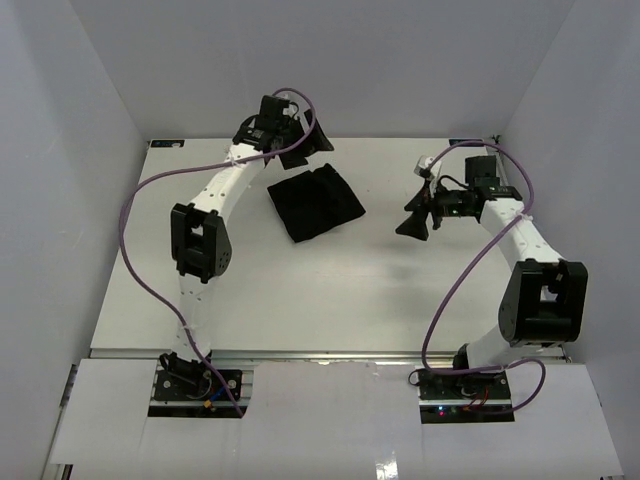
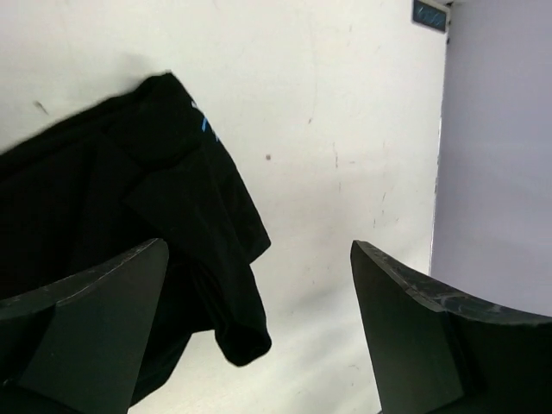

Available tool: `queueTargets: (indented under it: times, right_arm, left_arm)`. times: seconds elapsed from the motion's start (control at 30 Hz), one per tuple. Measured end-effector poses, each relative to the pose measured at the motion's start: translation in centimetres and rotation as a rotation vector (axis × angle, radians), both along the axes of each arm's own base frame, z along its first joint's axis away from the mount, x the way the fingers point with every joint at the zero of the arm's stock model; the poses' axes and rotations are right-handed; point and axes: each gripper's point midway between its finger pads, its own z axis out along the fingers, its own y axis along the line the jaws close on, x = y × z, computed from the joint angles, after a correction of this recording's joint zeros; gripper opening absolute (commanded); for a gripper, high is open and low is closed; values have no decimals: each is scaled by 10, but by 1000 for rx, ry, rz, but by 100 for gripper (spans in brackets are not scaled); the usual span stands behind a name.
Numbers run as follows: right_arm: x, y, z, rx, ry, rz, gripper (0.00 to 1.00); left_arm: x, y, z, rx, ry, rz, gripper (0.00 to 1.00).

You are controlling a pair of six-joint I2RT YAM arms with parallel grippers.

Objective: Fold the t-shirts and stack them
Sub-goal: Fold the long partially folded tshirt into a neat square, then smooth out wrinkles on the folded tshirt

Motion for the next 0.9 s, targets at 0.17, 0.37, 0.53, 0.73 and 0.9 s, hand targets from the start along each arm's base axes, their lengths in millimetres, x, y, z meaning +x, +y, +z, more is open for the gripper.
queueTargets:
  times: [0.17,0.37,0.53,0.73,0.9]
  right_arm:
    - [-10,65,21,-40,-204,264,83]
    - [-15,152,5,-141,-309,430,60]
    - [25,198,-32,-262,-318,419,35]
    - [44,208,-73,-388,-277,373,17]
    - [68,207,-88,-457,-274,298,12]
  left_arm:
    - [1,30,55,15,-145,-4,98]
    - [-25,80,71,61,-183,25,98]
    - [-71,118,45,95,-113,60,98]
    - [-121,131,8,109,-29,65,98]
    - [-144,136,-3,106,0,73,98]
